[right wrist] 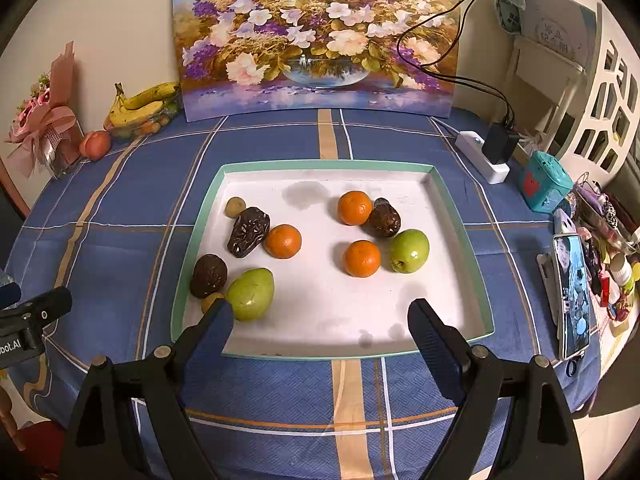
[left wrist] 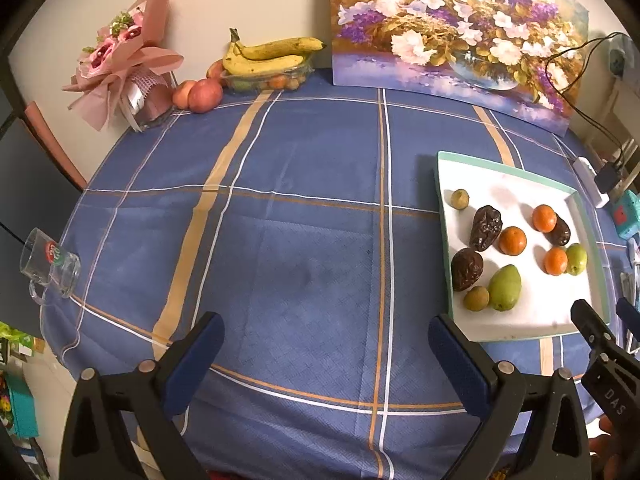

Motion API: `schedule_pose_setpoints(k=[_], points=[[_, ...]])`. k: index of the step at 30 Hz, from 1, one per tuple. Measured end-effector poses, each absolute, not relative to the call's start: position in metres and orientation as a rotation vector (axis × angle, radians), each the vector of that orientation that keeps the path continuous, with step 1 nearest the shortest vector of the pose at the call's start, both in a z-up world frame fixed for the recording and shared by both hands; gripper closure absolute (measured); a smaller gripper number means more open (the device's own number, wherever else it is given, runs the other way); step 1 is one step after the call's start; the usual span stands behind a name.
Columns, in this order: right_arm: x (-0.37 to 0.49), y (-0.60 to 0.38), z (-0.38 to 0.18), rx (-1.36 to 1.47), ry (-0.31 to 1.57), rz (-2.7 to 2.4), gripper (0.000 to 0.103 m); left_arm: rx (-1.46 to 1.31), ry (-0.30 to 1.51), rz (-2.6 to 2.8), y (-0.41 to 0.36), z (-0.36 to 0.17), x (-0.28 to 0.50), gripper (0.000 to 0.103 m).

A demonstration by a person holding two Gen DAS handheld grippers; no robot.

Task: Organize fruits

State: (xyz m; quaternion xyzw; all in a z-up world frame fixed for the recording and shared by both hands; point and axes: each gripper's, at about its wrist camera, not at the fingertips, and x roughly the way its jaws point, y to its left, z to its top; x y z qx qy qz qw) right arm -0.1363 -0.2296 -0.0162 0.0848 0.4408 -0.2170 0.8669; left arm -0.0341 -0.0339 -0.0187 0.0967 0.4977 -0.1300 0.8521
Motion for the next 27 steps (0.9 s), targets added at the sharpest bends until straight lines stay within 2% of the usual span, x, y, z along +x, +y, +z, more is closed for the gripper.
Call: schedule_pose_setpoints(k=[27], points=[[-0.1342, -0.2256, -0.0172, 0.170, 0.934, -0.447, 0.014, 0.223, 1.060, -0.280, -0.0357, -0.0206, -0.0345, 0.000]])
